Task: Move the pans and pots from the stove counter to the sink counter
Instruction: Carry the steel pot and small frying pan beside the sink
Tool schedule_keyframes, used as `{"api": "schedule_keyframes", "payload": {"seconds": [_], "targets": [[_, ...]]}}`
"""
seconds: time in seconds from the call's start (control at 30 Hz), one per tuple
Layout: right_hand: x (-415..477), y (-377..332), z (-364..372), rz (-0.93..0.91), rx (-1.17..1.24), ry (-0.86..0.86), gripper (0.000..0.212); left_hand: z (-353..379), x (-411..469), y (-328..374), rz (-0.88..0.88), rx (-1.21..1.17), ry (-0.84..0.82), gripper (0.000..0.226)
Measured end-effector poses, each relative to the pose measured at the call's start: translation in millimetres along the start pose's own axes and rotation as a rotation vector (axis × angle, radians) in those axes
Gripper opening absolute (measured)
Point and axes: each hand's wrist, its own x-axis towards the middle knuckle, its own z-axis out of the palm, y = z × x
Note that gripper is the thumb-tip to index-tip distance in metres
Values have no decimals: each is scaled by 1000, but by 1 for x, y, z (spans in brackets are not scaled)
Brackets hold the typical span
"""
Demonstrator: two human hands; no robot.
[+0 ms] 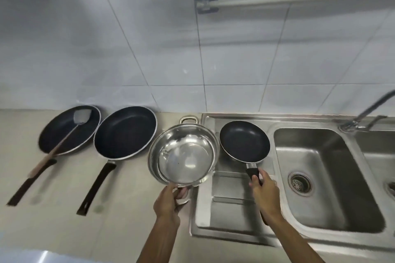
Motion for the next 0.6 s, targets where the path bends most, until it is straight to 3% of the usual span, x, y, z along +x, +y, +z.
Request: {"api": "schedule_keyframes", "payload": {"seconds": [0.1, 0.27, 0.47, 0.6], "targets": [[-8, -9, 20, 22, 28, 37, 38, -8, 16, 10, -11, 2, -28, 29], [-11, -8, 35, 56, 52, 101, 39, -18, 32, 16, -34, 31, -69, 18], [-6, -4, 40, 61, 40, 152, 40, -16, 46, 21, -20, 26, -95, 39], [-5, -6, 48, 52, 53, 166, 39, -13, 51, 26, -19, 29, -117, 41]]}}
